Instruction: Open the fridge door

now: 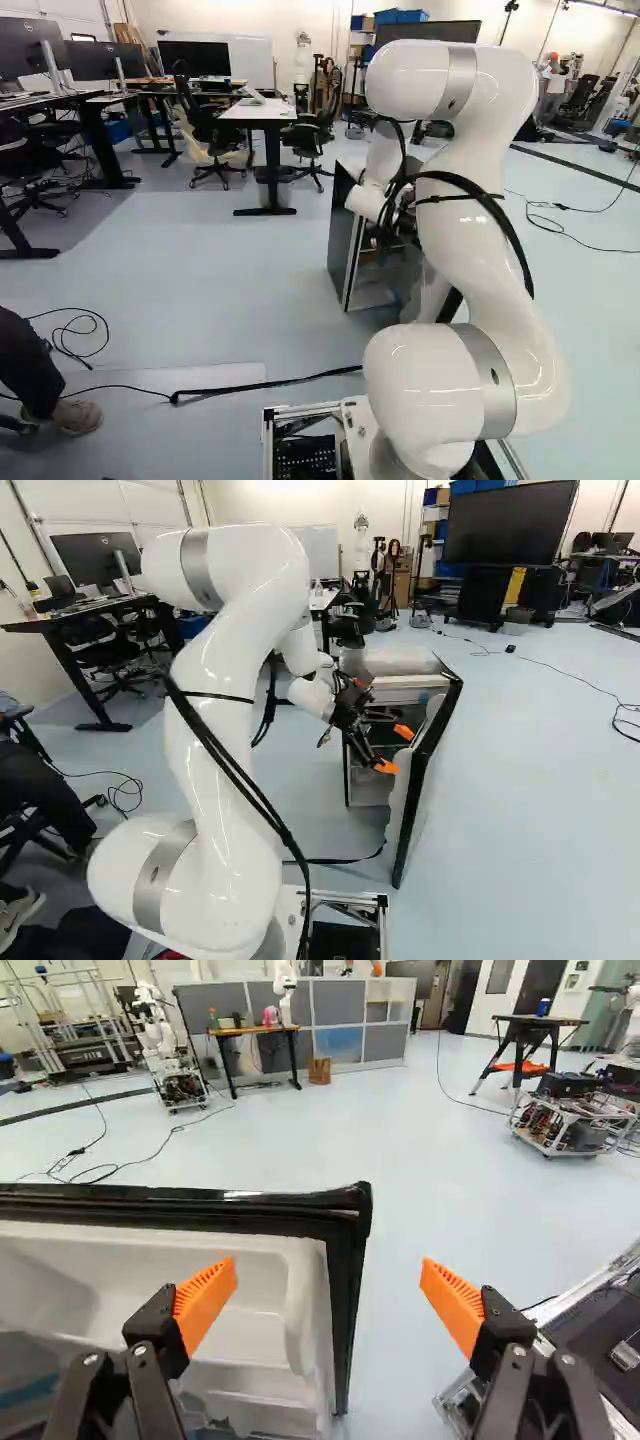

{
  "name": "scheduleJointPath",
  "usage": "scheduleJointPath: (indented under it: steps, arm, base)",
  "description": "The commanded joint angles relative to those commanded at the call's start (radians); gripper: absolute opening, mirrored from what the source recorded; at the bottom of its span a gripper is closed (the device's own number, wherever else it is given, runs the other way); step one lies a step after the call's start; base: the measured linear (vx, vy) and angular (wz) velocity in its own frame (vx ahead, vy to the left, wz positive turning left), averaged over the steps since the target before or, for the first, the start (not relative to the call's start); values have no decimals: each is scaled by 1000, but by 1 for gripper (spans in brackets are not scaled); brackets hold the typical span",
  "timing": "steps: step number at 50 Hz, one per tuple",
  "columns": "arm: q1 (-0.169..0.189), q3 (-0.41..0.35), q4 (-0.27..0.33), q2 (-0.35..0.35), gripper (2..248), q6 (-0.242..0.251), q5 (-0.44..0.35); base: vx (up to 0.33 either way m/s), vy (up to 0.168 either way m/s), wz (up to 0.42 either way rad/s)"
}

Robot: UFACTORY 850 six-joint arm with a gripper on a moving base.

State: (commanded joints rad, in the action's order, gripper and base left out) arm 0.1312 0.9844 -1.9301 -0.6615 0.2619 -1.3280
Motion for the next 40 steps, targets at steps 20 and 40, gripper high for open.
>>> scheduleJointPath:
  steps: [20,40]
  arm:
    - [86,92,0,-40,247,0,0]
    - [170,186,0,-83,247,0,0]
  base:
    - [0,0,0]
    - [0,0,0]
